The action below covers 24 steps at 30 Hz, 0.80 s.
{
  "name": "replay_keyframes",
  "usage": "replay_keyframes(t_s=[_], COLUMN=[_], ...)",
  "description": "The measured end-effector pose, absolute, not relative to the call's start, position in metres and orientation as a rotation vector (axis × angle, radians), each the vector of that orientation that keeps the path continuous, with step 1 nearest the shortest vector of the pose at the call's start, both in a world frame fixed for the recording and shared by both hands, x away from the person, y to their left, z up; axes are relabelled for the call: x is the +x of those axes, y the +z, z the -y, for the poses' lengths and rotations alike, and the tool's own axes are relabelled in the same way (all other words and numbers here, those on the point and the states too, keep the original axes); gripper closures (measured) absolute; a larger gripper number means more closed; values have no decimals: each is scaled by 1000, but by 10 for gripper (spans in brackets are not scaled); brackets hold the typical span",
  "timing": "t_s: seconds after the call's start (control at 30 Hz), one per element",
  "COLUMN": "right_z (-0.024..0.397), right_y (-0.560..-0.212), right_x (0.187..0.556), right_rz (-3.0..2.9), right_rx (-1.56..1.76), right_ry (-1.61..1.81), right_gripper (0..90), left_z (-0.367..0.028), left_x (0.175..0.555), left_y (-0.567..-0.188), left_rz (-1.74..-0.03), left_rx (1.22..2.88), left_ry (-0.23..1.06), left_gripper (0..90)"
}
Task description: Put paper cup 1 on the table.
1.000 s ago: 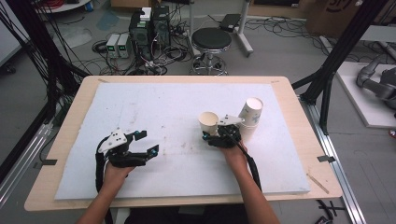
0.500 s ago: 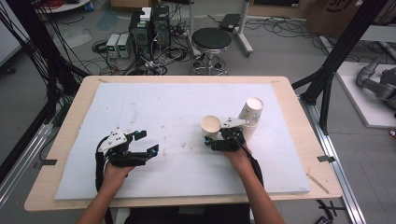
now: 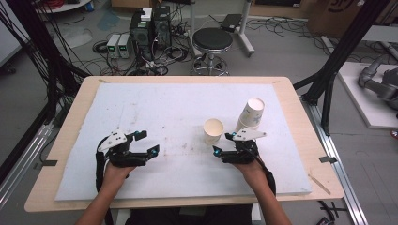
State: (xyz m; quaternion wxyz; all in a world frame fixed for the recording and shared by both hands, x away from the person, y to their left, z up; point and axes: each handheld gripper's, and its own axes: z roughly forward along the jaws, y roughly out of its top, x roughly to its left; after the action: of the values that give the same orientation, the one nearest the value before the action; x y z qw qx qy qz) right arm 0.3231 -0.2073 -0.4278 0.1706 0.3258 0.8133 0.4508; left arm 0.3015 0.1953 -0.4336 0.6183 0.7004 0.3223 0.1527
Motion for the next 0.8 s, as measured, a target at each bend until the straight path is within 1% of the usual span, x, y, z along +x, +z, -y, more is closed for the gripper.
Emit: replay_keyframes(t_s=[0.27, 0.3, 0.33, 0.37, 0.57, 0.67, 0.73, 0.8], right_z=[235, 239, 243, 248, 271, 281, 287, 293], right_y=[-409, -407, -406, -406, -402, -402, -401, -399], right_x=[298, 295, 293, 292, 284, 280, 279, 276], right_rz=[-2225, -2220, -2213, -2208, -2172, -2148, -2132, -2113], right_rx=[862, 857, 856, 856, 846, 869, 900, 911], right_ry=[1297, 1298, 1296, 1301, 1303, 1304, 1300, 1302], right_gripper=[277, 273, 248, 219, 202, 201, 201, 201], left_z=[-197, -197, -197, -197, -200, -203, -204, -205], left_x=[300, 300, 299, 299, 295, 296, 296, 296], left_y=[-432, -431, -429, -429, -426, -426, -427, -428], left_rz=[-736, -732, -729, -721, -690, -676, -661, -661], left_rx=[1595, 1583, 1570, 1560, 1567, 1580, 1584, 1582], left_ry=[356, 356, 356, 361, 395, 395, 424, 427], left_gripper=[162, 160, 160, 159, 157, 161, 161, 161])
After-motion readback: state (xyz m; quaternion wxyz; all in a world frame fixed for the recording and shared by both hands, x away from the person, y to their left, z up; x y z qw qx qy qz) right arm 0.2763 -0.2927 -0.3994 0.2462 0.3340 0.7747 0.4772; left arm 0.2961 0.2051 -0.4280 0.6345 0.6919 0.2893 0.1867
